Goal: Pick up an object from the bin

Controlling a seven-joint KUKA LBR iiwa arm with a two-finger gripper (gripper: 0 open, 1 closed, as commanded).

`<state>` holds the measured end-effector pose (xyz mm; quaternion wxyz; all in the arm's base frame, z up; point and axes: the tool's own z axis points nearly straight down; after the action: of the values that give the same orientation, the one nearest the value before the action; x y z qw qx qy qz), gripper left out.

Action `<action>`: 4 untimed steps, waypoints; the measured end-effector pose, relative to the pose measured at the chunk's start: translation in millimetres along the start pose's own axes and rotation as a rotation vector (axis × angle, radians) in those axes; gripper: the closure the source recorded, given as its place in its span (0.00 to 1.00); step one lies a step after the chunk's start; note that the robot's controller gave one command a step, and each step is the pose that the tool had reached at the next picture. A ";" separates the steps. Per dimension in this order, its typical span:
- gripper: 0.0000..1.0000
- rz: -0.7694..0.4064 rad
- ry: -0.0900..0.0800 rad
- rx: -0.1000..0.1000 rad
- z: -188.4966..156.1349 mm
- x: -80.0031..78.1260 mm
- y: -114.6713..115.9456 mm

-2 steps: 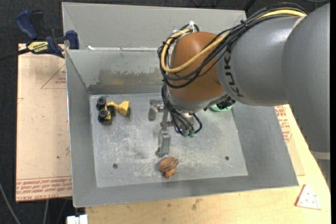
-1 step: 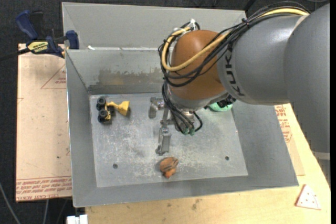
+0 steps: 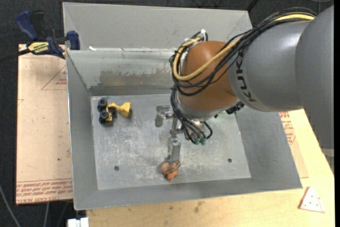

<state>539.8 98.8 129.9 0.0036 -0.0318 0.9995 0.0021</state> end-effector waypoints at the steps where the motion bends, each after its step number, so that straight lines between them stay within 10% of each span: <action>1: 0.00 -0.157 0.008 0.003 33.8 17.2 -48.7; 3: 0.00 -0.144 0.003 0.003 51.5 48.8 -33.3; 4: 1.00 -0.471 0.008 0.001 59.4 61.2 -36.2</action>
Offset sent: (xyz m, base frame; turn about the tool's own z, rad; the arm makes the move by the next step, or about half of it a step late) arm -0.0370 -0.0477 -0.0462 -0.0521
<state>481.4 59.0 69.8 0.0001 -0.2640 0.9645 0.0006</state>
